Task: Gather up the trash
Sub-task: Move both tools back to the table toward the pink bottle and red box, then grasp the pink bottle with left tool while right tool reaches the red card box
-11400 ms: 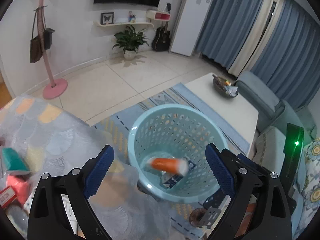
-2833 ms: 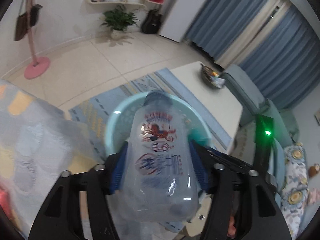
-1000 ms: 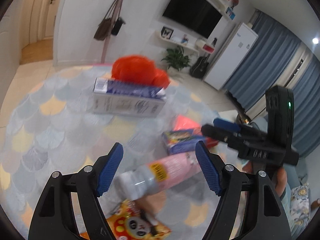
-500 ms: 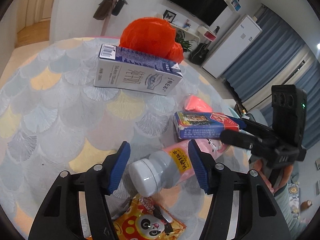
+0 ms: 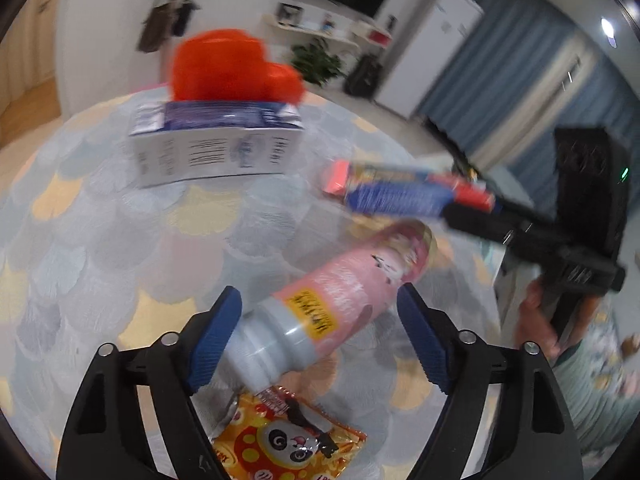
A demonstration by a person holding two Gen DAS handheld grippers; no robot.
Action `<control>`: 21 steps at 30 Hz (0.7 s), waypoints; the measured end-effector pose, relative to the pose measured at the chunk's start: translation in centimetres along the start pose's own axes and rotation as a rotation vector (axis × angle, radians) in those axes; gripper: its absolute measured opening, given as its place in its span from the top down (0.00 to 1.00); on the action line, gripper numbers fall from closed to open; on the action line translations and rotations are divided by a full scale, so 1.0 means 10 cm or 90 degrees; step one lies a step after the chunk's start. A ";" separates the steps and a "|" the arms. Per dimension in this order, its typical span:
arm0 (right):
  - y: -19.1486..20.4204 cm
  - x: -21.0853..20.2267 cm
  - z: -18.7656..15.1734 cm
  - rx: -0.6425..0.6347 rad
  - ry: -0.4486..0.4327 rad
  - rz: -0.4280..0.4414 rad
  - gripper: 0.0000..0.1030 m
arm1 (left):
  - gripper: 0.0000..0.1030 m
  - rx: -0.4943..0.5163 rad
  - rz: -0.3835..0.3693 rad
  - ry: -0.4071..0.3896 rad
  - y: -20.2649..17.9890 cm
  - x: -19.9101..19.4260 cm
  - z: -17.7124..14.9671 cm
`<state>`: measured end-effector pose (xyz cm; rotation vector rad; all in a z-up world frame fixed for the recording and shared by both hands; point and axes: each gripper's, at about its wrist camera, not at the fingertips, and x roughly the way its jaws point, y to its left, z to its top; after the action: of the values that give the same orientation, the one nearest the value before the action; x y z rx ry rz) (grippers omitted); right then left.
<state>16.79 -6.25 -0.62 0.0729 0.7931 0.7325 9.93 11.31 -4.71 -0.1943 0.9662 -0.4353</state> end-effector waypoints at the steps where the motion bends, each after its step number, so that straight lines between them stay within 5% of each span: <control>1: -0.02 -0.08 -0.02 0.003 -0.012 -0.013 0.40 | 0.23 0.028 0.004 0.014 -0.08 0.05 0.01; 3: -0.05 -0.24 -0.07 0.004 -0.037 -0.068 0.40 | 0.16 0.068 0.027 0.037 -0.18 0.13 0.03; 11: -0.19 -0.48 -0.45 -0.002 -0.047 -0.268 0.40 | 0.18 0.151 0.117 0.087 -0.40 0.39 0.06; 18: -0.36 -0.39 -0.68 0.055 -0.013 -0.277 0.40 | 0.33 0.237 0.183 0.132 -0.64 0.67 0.11; 21: -0.39 -0.36 -0.76 0.062 0.002 -0.274 0.40 | 0.45 0.235 0.158 0.129 -0.71 0.64 0.15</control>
<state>12.15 -12.99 -5.06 -0.0124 0.8134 0.2872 12.39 2.05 -6.16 0.3062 1.0746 -0.4011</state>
